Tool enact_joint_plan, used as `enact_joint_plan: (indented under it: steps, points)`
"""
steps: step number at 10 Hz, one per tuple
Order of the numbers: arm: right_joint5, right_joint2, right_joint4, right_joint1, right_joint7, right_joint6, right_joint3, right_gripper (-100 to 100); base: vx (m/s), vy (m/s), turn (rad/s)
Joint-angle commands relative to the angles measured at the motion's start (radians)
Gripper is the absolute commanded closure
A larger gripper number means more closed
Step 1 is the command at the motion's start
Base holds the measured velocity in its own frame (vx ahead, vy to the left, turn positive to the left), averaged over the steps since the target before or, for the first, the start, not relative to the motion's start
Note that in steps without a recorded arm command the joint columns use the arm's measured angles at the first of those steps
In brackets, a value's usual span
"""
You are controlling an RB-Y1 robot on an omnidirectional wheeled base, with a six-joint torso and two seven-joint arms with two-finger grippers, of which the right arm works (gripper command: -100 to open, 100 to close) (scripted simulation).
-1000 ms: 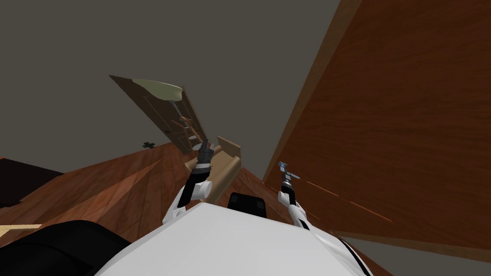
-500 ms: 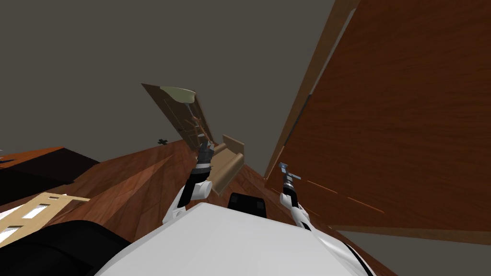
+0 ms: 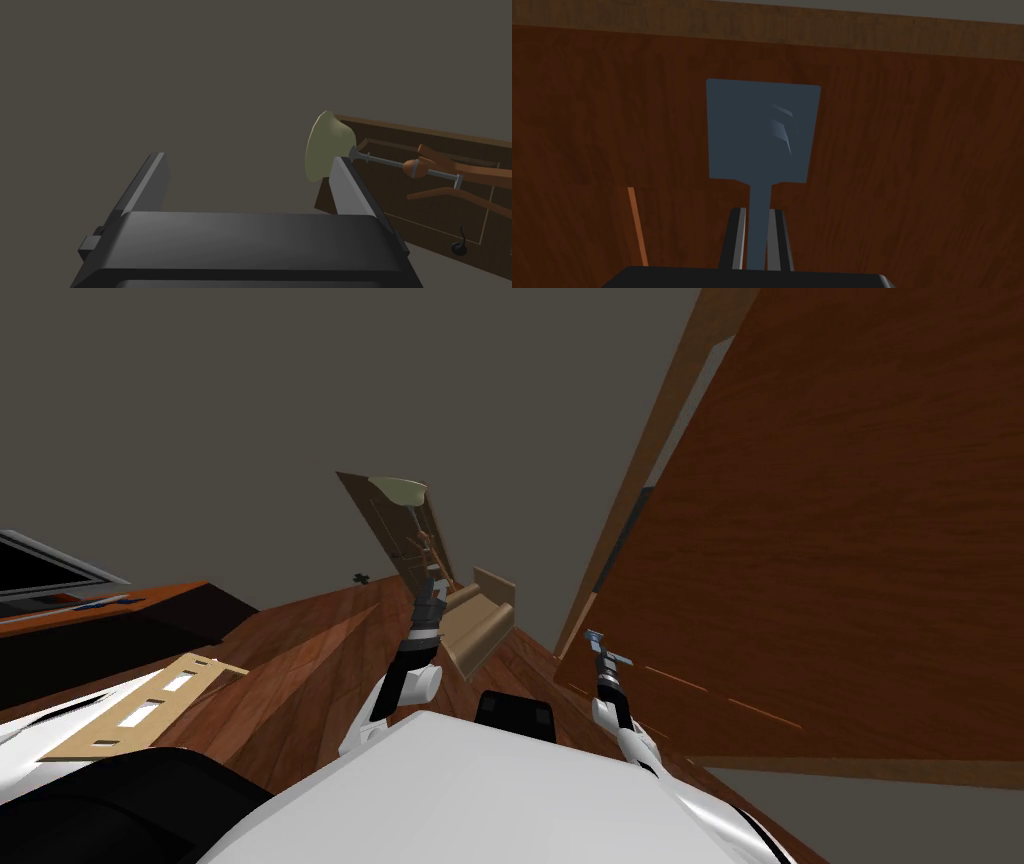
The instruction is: Pull the door open
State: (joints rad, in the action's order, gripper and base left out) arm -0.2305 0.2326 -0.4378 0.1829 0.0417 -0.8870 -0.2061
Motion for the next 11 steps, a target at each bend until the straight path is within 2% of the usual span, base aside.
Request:
enact_joint_plan:
  steps: [1, 4, 5, 6, 8, 11]
  points:
    - [0.009, 0.016, 0.003, -0.003, 0.031, -0.009, 0.015, 100, -0.019, 0.009, 0.047]
    - [0.021, 0.045, 0.004, -0.018, 0.077, -0.014, 0.035, 100, 0.024, 0.002, 0.02]
    - [0.018, 0.037, -0.001, -0.023, 0.065, -0.006, 0.03, 100, 0.02, 0.0, -0.007]
    - [0.027, 0.046, -0.001, -0.028, 0.084, -0.013, 0.043, 100, -0.102, -0.011, 0.092]
    - [0.035, 0.054, -0.003, -0.033, 0.101, -0.019, 0.055, 100, -0.225, -0.027, 0.105]
    - [0.063, 0.079, -0.009, -0.05, 0.154, -0.038, 0.096, 100, -0.251, -0.039, 0.163]
